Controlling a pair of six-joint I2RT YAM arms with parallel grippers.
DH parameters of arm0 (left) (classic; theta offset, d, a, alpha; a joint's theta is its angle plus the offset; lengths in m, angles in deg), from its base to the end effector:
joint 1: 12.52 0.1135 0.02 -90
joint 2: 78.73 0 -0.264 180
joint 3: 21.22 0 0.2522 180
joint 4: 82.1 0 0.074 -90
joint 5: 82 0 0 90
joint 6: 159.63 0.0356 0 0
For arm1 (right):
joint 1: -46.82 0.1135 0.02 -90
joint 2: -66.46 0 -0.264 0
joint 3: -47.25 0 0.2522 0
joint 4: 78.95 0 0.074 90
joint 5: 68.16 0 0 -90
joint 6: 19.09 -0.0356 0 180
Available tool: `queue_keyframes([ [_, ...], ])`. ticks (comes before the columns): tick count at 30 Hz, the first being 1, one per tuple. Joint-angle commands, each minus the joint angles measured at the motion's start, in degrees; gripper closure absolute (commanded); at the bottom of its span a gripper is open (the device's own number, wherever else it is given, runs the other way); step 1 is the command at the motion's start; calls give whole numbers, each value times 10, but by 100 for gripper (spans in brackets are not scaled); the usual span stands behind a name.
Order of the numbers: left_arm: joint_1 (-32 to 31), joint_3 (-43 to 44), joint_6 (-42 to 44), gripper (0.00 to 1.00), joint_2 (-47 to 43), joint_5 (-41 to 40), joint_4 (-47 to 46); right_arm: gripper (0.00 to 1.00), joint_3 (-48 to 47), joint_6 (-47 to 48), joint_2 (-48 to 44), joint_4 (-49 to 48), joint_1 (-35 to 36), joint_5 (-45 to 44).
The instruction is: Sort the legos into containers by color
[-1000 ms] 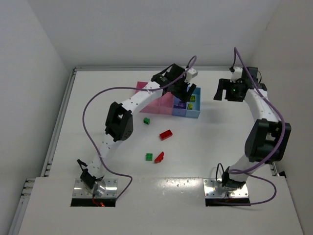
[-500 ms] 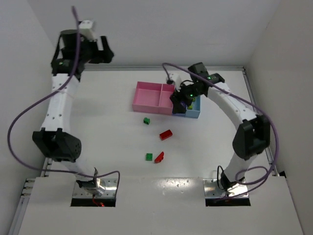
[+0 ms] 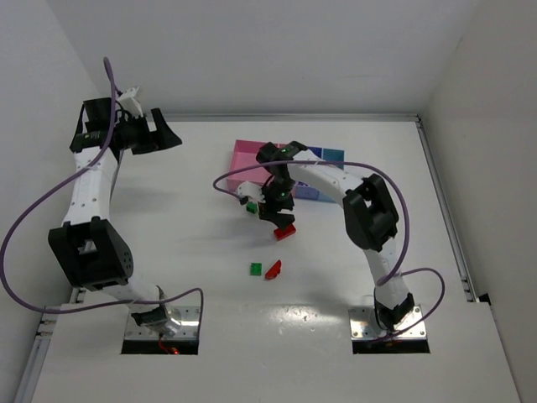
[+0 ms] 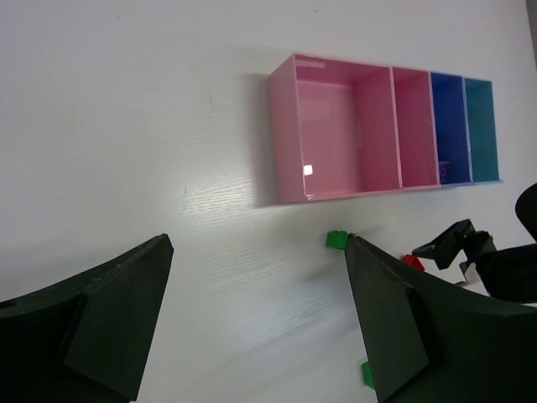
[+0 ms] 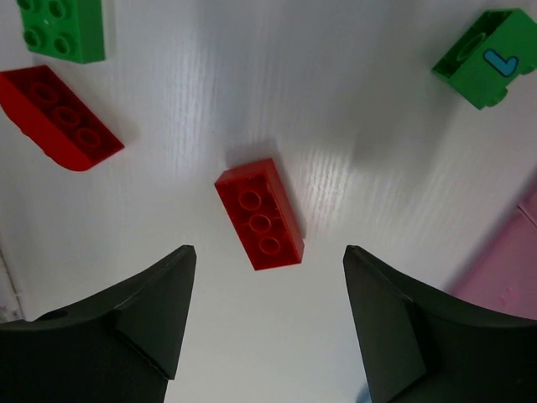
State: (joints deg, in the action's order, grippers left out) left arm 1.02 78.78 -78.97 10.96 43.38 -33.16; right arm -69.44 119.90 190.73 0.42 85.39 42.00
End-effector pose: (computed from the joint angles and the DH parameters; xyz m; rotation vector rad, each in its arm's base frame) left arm 0.3424 0.0612 0.3583 -0.1032 2.1721 -0.6472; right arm 0.3241 0.2742 0.1911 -2.0943 2.1648 0.5259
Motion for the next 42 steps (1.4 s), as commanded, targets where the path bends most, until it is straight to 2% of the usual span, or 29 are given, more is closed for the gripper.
queue_keyframes([
  [1,3,8,-5,10,-25,50,-27,29,16,26,-20,-20,-3,-41],
  [7,8,24,-10,10,-8,56,-27,29,89,32,-35,-73,14,-75],
  [17,8,29,-16,10,3,62,-33,29,116,32,-30,-102,25,-80],
  [20,8,29,-16,10,8,62,-33,31,128,32,-30,-116,30,-91],
  [21,8,29,-16,10,8,62,-33,33,135,32,-25,-121,36,-98],
  [25,8,29,-16,10,8,62,-38,52,147,32,-25,-133,41,-110],
  [27,13,29,-16,10,8,62,-38,57,152,32,-25,-138,41,-115],
  [28,13,29,-16,10,8,62,-38,65,152,32,-25,-144,41,-115],
  [31,13,29,-16,10,14,62,-38,80,152,32,-30,-138,41,-115],
  [36,13,17,-16,10,8,62,-38,83,102,-5,-98,-105,41,-42],
  [39,13,4,-21,10,-4,62,-49,84,46,-96,-124,-119,18,-13],
  [41,13,-1,-21,10,-9,62,-56,86,27,-150,-124,-160,-4,-13],
  [42,13,-1,-21,10,-9,62,-56,86,8,-206,-124,-188,-19,-20],
])
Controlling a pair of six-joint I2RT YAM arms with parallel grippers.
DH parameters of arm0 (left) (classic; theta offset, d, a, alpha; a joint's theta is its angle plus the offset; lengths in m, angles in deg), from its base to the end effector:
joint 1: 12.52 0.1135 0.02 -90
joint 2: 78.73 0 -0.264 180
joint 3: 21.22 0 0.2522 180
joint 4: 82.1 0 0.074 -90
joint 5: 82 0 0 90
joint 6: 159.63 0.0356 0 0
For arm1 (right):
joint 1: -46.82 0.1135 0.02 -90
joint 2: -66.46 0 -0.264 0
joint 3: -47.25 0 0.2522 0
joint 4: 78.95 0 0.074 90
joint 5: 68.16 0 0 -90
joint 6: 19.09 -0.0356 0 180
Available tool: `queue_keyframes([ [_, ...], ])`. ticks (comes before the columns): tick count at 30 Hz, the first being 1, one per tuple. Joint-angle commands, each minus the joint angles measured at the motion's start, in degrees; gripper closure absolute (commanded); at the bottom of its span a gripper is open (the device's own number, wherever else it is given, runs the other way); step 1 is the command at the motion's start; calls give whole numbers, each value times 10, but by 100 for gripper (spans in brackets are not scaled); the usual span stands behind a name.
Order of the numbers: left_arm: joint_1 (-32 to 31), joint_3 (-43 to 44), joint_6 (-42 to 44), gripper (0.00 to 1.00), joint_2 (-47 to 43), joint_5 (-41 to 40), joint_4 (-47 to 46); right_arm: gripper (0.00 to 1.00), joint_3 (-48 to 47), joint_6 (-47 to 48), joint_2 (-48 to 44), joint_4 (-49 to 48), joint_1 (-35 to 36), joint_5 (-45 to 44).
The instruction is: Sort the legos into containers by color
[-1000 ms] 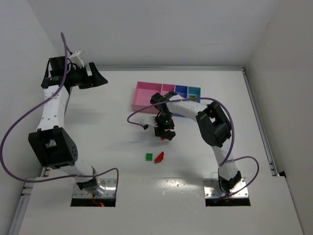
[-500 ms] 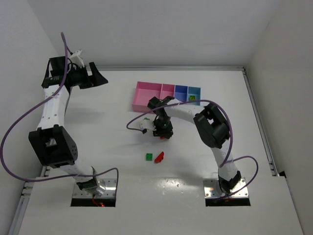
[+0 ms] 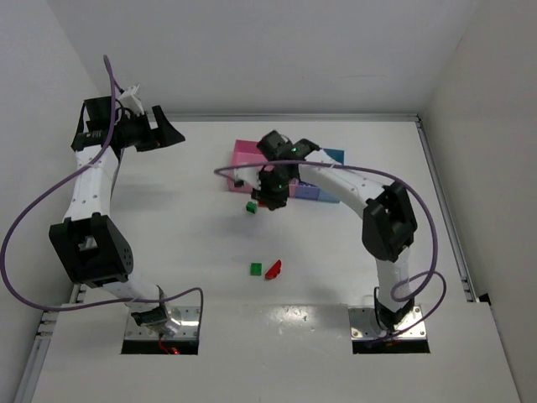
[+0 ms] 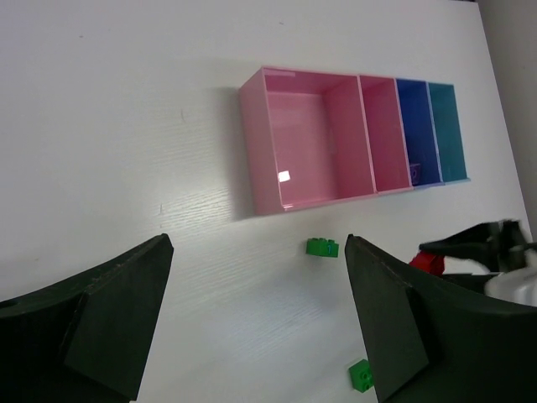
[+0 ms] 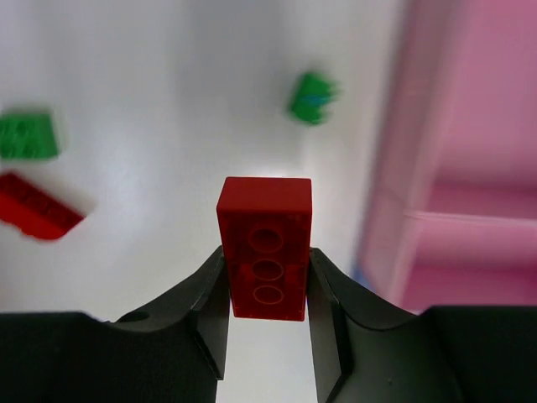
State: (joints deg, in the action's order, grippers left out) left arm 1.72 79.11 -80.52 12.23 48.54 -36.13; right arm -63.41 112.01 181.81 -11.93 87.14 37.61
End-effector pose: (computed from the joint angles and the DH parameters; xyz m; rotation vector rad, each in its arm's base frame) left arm 0.3492 0.0647 0.3583 -0.0758 2.1250 -0.7410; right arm 0.3127 0.2781 0.2287 -1.8713 2.0792 0.3842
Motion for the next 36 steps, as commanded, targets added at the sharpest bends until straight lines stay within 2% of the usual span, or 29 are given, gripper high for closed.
queue_keyframes([
  [1,6,-4,-5,10,-22,10,-32,88,-62,-154,-26,-75,-44,13],
  [7,6,-4,-5,10,-22,5,-32,92,-134,-347,41,-120,-108,-22],
  [10,0,1,-5,10,-17,5,-32,95,-148,-414,66,-126,-134,-45],
  [15,-5,7,-5,10,-6,0,-32,95,-181,-470,108,-113,-141,-56],
  [20,-5,7,-5,10,-1,0,-32,79,-188,-481,135,-119,-141,-56],
  [21,-5,7,0,10,-1,0,-32,73,-188,-481,135,-119,-141,-56],
  [22,-5,7,0,10,-1,0,-32,61,-188,-481,141,-119,-141,-56],
  [24,-11,7,10,10,-1,0,-32,46,-195,-487,141,-119,-141,-61],
  [25,-16,7,21,10,-1,0,-32,33,-195,-487,141,-119,-141,-73],
  [26,-23,7,26,10,-1,0,-32,28,-195,-487,141,-126,-141,-79],
  [28,-31,1,38,10,-11,-5,-27,23,-188,-487,124,-126,-141,-85],
  [29,-39,-4,46,10,-11,-28,-27,23,-188,-487,124,-126,-141,-90],
  [33,-61,-4,86,10,-17,-7,-7,22,-165,-475,74,-126,-141,-109],
  [36,-125,24,198,10,-23,-4,77,22,-125,-459,1,-141,-154,-134],
])
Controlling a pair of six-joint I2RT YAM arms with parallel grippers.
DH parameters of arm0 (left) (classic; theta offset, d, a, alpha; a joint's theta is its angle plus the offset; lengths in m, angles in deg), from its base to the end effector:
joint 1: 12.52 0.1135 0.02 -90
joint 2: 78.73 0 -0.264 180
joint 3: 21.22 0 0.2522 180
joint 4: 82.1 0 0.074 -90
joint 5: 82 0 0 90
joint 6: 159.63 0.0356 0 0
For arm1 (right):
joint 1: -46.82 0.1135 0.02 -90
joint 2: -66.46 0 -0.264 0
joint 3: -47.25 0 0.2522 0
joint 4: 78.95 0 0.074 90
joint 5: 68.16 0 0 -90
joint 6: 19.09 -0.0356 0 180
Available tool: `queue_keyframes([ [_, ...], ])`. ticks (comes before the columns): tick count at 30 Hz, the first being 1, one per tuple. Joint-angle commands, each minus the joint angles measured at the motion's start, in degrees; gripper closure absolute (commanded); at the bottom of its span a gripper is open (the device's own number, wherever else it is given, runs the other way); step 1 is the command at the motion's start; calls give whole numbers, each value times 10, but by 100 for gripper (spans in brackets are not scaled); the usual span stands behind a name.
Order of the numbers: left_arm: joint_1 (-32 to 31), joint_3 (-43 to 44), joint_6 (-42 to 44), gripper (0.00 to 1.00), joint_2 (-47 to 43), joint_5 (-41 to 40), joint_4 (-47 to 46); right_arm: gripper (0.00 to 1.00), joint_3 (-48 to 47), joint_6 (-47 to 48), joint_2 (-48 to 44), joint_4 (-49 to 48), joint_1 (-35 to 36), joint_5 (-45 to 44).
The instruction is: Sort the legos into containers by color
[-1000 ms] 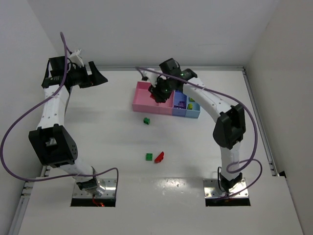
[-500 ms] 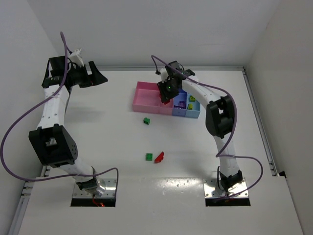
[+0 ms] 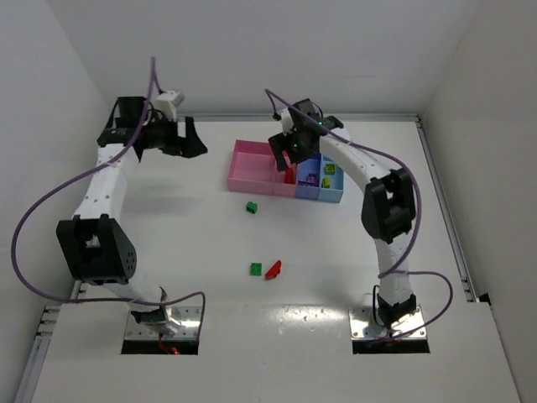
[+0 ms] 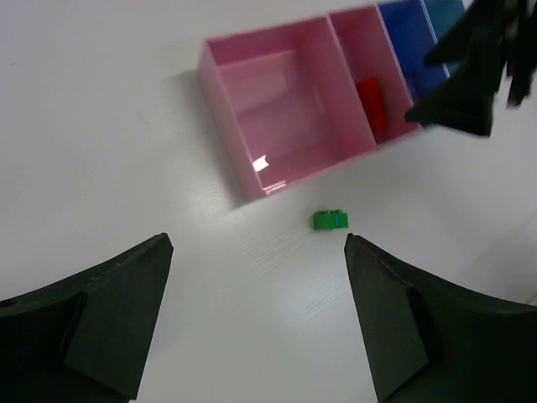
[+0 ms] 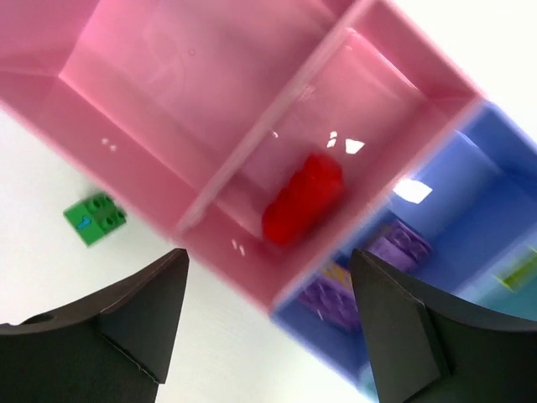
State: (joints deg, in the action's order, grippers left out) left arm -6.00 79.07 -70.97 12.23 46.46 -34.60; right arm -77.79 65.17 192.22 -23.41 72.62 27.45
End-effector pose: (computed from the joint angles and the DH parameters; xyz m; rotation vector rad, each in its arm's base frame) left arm 0.3536 0.0181 0.3554 0.2135 2.1429 -0.6932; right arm 0.4372 0.2152 0.2336 -0.4872 2.5347 0.3344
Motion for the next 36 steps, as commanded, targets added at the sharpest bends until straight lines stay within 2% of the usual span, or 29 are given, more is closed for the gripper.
queue_keyframes([
  [1,-99,24,145,10,-38,1,76,22,33,15,-127,-44,-22,-49],
  [4,-177,-7,188,10,-51,-55,112,20,83,22,-211,-64,-53,-90],
  [5,-230,-13,205,11,-51,-68,120,20,92,22,-226,-64,-64,-98],
  [6,-256,-13,212,14,-43,-93,136,20,115,22,-254,-64,-73,-106],
  [11,-429,-25,211,20,3,-195,162,20,240,17,-333,-91,-157,-101],
  [15,-522,-19,185,23,61,-267,182,20,303,17,-392,-101,-225,-75],
  [18,-573,-26,160,24,97,-283,188,20,324,12,-418,-96,-265,-61],
  [23,-614,-63,103,24,134,-315,168,20,331,6,-430,-91,-301,-27],
  [27,-648,-96,90,24,140,-328,154,20,336,1,-430,-91,-313,-8],
  [32,-659,-119,85,24,147,-314,149,20,331,1,-424,-91,-320,3],
  [36,-665,-125,85,32,164,-304,143,20,337,1,-424,-91,-325,10],
])
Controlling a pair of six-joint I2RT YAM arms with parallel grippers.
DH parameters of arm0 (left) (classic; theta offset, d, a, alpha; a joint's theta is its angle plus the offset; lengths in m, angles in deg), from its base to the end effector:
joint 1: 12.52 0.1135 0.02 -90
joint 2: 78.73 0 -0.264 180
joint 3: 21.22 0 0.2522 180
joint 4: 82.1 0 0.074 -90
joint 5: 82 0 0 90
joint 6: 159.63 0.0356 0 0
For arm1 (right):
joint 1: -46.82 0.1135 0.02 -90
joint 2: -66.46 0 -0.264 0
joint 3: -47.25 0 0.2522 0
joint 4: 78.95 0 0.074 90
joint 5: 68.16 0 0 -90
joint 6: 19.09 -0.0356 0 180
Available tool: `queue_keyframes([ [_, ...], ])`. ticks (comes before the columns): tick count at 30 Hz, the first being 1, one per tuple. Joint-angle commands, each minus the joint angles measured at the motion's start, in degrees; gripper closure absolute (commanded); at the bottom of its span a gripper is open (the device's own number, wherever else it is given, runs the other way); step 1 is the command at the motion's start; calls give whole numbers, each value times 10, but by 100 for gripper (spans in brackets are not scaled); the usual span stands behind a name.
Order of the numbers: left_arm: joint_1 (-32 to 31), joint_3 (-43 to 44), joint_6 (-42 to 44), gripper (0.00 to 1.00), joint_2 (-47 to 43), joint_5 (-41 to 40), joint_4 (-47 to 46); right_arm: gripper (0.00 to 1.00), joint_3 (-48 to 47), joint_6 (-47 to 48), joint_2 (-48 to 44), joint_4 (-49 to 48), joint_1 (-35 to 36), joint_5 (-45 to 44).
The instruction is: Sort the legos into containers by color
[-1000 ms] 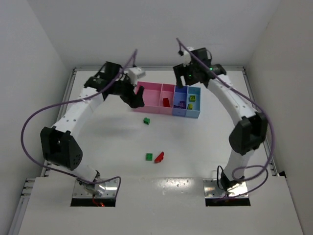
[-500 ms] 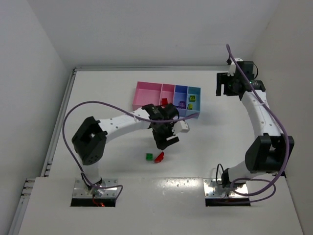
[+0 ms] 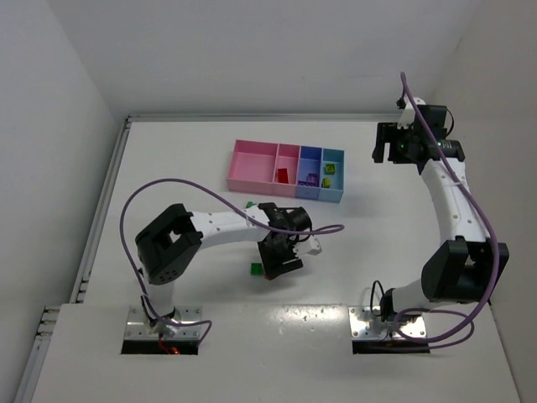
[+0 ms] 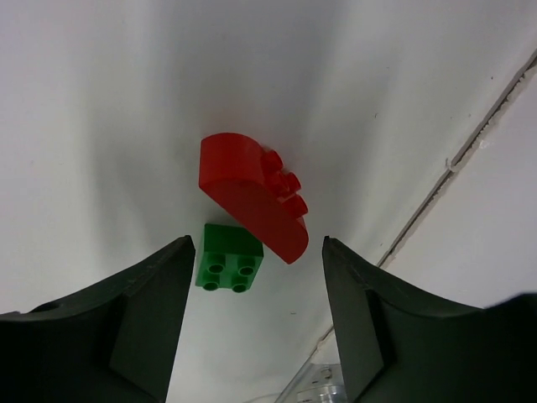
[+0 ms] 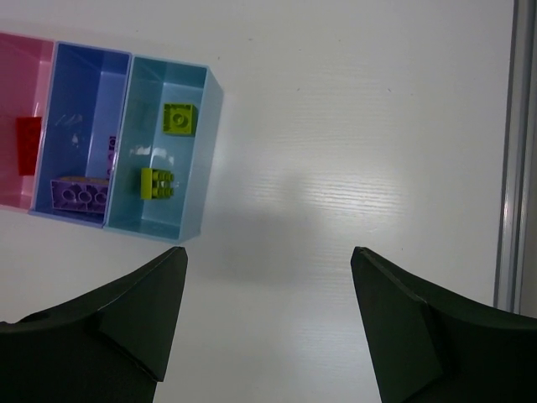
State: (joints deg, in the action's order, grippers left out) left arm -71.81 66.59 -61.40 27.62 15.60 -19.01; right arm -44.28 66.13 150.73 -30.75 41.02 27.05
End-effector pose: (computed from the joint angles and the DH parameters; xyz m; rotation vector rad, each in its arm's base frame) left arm 0.1744 -0.3028 0.1785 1.7097 2.5311 -0.2794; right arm 0.3252 -0.0298 0.3363 0.1633 2.2777 0.0946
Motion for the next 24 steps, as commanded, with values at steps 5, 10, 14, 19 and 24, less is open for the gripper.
queue_keyframes([
  [5,-18,5,-11,37,31,23,-12,20,2,-8,-9,-17,-9,19],
  [10,-23,16,-11,51,42,29,-12,20,2,-8,-9,-17,-9,30],
  [14,-23,16,-11,82,37,22,-18,20,7,-8,-9,-17,-9,30],
  [19,-15,33,-11,94,-3,-21,-24,20,12,-8,-9,-23,-9,41],
  [24,60,138,-29,95,-54,-35,-29,20,18,-8,-9,-23,-9,52],
])
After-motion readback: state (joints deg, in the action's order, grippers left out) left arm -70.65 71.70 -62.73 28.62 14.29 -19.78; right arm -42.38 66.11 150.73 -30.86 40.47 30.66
